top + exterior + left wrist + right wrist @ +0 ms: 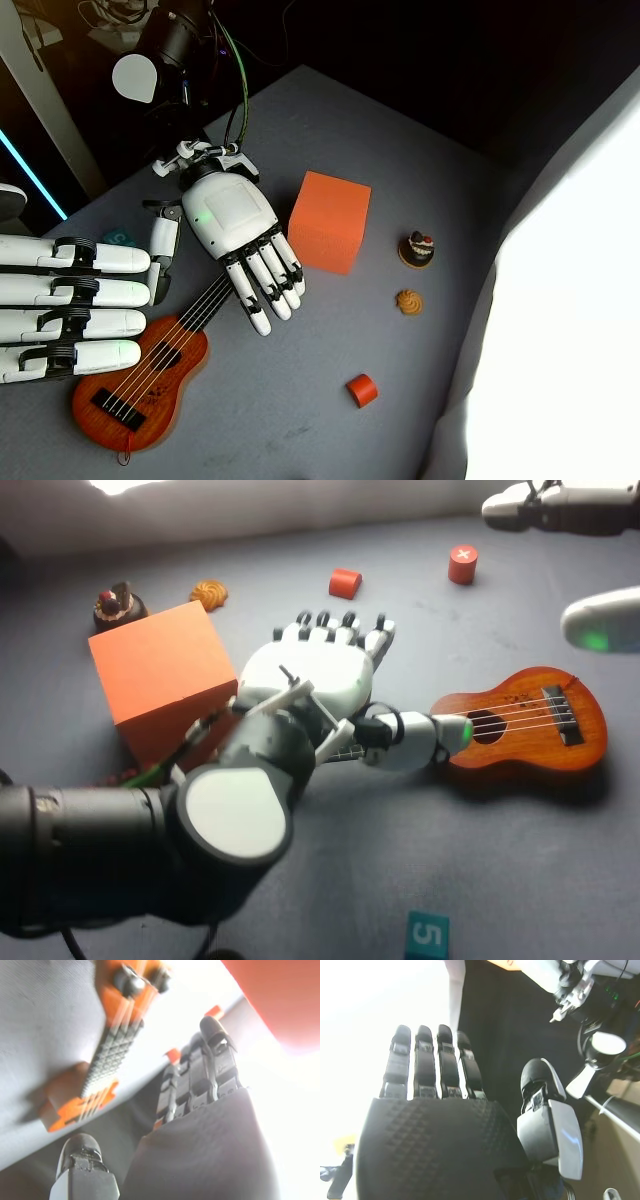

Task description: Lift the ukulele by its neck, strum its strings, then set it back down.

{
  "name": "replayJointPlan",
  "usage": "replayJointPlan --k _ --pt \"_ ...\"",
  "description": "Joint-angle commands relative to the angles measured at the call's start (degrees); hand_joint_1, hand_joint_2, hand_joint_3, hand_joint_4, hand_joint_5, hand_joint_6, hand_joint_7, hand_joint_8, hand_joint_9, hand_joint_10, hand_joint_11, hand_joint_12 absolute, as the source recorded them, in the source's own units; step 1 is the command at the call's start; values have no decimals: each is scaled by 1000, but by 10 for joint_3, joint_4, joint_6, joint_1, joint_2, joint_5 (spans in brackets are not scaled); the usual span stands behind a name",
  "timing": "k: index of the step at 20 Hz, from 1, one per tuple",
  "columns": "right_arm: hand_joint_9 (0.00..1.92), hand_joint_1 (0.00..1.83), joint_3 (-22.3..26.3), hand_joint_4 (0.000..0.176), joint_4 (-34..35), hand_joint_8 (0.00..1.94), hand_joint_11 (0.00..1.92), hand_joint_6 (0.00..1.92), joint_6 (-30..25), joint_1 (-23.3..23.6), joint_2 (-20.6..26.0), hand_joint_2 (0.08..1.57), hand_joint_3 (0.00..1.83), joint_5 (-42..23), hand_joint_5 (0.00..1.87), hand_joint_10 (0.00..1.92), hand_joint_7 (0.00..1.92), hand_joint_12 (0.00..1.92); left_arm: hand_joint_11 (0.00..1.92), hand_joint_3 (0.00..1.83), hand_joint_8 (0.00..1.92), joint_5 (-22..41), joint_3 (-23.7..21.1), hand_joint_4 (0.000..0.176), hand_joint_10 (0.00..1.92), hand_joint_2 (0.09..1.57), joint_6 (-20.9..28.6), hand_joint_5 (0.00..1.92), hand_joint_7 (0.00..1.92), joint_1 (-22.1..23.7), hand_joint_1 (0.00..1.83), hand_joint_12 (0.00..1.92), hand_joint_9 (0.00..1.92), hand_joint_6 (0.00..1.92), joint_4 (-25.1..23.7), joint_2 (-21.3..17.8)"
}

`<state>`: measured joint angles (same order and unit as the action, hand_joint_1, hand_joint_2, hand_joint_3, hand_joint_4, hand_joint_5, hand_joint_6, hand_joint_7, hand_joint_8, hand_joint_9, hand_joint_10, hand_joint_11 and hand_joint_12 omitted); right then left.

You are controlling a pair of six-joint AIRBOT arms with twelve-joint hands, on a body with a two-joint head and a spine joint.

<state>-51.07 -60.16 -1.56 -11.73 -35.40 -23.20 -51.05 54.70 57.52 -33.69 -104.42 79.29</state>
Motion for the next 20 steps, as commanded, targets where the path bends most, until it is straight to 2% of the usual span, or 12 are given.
replayJointPlan --k 1,3,5,8,9,10,11,13,14,16,18,20 --pt "106 0 1 0 10 0 0 7 12 1 3 1271 0 -65 149 11 175 181 0 2 0 -1 -1 101 1 957 -10 0 17 11 0 325 23 0 -46 -5" --pt "104 0 2 0 7 0 0 2 28 -1 3 1277 1 -84 140 8 166 187 0 2 1 44 0 96 3 966 -34 0 7 32 0 382 22 0 -46 -21" --pt "105 0 2 0 6 3 0 4 45 -3 2 1276 0 -85 145 9 172 184 0 6 0 75 -1 97 6 975 -45 0 1 47 0 388 28 0 -45 -33" --pt "92 0 2 0 5 4 0 8 52 -5 1 1277 1 -86 136 3 167 135 0 10 5 158 1 100 13 988 -76 0 14 80 0 393 48 0 -39 -58" --pt "101 0 2 0 5 4 0 13 52 -8 0 1275 0 -86 150 6 175 261 0 11 10 183 0 101 15 993 -103 0 28 93 0 394 56 0 -23 -67" --pt "98 0 3 0 5 4 0 10 52 -11 0 1274 0 -87 145 4 176 293 0 6 6 214 0 94 5 1014 -125 3 22 108 0 354 58 0 -10 -78" --pt "79 0 3 0 5 11 0 6 52 -11 0 1276 0 -87 137 11 142 160 0 2 7 232 0 92 8 1011 -138 27 44 116 0 424 76 5 5 -87" --pt "77 0 4 0 5 13 0 7 52 -11 0 1275 0 -88 140 13 137 132 0 2 3 273 -1 88 5 1011 -187 21 40 134 0 438 69 1 59 -106" --pt "90 0 5 0 5 4 0 6 52 -11 0 1282 1 -89 140 16 148 80 0 0 3 289 -2 93 7 1011 -231 15 58 145 0 560 89 2 100 -117" --pt "91 0 7 0 5 1 0 10 52 -11 0 1282 1 -89 122 15 146 15 0 3 5 298 -9 92 8 1016 -280 22 65 160 0 573 92 5 158 -136" --pt "88 0 10 0 5 4 0 9 52 -11 0 1281 0 -89 114 13 156 0 0 1 8 302 -15 91 21 1017 -322 44 110 174 0 762 171 5 202 -151" --pt "96 0 13 0 5 9 0 15 52 -10 0 1279 0 -89 128 16 167 0 0 1 7 304 -23 93 21 1020 -374 53 130 190 0 789 193 4 257 -161"
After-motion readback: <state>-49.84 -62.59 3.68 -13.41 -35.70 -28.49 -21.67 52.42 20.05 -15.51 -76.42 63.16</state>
